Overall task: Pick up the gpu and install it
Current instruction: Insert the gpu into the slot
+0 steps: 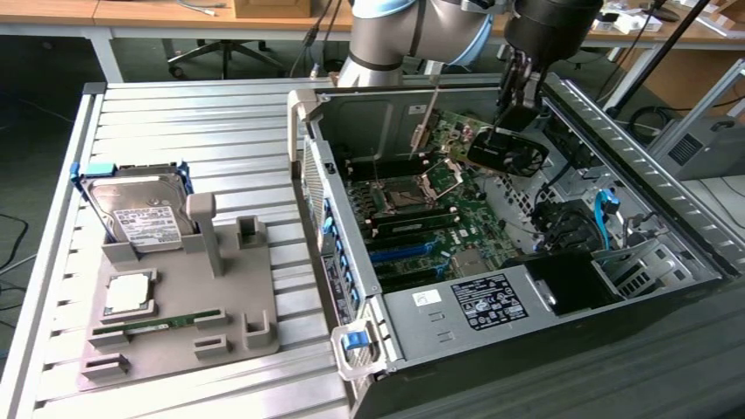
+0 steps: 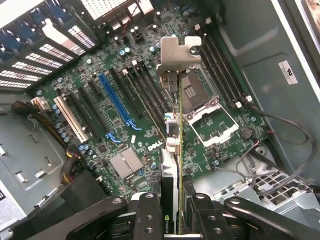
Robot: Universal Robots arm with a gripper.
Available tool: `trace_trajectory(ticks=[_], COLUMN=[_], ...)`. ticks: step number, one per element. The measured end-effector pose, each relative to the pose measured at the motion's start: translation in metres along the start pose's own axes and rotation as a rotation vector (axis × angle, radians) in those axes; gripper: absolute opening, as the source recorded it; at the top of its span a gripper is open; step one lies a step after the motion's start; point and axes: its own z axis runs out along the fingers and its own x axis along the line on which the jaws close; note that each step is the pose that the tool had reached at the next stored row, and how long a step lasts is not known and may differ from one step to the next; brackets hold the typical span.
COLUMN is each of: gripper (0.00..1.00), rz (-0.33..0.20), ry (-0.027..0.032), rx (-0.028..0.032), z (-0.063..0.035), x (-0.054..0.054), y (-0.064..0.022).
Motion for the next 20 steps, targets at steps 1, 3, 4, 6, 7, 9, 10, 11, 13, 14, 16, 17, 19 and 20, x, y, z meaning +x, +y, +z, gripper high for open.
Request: trace_trajectory(ticks=[1,3,4,6,7,9,10,11,13,14,16,17,19,20], gripper=[0.27,0.27,0.27,0.27,0.27,0.27,0.27,0.27,0.27,0.27,0.27,0.27,0.27,0.27], rz=[-0.005,-0.016,-0.024,-0.05,-0.062,-0.089,-0.112,-0.126,-0.179,-0.185,-0.194,-0.198,-0.207,-0.213], ry=[-0.0002,-0.0007,-0.001,-0.0022,-0.0028,-0.0039,-0.005,-0.0056,-0.0079,-0.0081,-0.0085,-0.0087,-0.0091,-0.0093], rx=[-0.0001,-0.0004,-0.0006,-0.0012,-0.0015,-0.0021,-0.0026,-0.0029,-0.0041,-0.0043,-0.0045,-0.0046,-0.0048,-0.0049], z=[0.0,0.0001,0.0001,0.0004,0.0005,0.0006,0.0008,0.0009,0.0012,0.0012,0.0013,0.0013,0.0014,0.0014], x=[0.0,0.0,0.0,0.0,0.0,0.0,0.0,0.0,0.0,0.0,0.0,0.0,0.0,0.0], y=[0.0,0.0,0.0,0.0,0.0,0.0,0.0,0.0,0.0001,0.0001,0.0001,0.0001,0.0001,0.0001])
